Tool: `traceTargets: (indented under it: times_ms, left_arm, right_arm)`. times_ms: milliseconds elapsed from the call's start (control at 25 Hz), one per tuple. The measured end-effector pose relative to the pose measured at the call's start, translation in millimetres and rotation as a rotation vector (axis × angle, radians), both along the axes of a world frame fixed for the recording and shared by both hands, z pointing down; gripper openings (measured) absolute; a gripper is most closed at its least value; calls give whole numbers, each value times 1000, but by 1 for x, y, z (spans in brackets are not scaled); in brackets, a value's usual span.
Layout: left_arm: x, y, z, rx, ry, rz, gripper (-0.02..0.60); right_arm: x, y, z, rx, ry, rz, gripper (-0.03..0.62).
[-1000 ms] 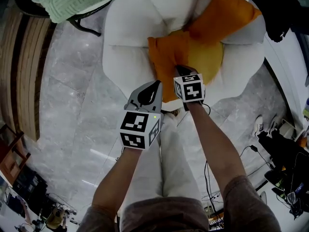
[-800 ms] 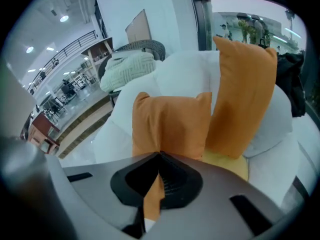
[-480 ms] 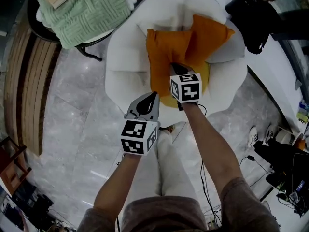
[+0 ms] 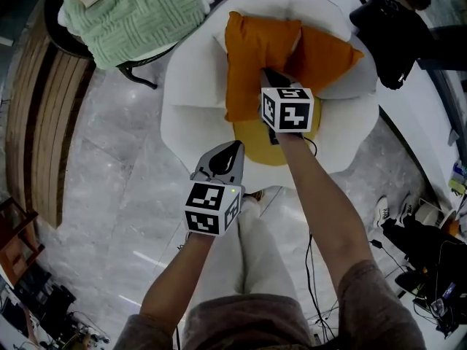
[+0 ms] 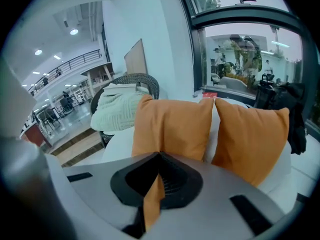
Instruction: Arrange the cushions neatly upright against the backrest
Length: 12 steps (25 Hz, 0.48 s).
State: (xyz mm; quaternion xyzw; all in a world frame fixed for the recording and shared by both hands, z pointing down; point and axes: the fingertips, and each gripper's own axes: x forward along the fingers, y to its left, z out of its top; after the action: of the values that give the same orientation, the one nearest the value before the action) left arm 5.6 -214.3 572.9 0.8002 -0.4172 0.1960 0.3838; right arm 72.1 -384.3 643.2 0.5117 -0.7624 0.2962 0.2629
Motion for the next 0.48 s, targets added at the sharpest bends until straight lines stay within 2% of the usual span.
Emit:
traceTargets:
  times_ms: [480]
  left_arm:
    - [-19, 2, 47, -62, -8, -30, 4]
  right_arm:
    - [-1, -1, 56, 5, -44, 54, 21]
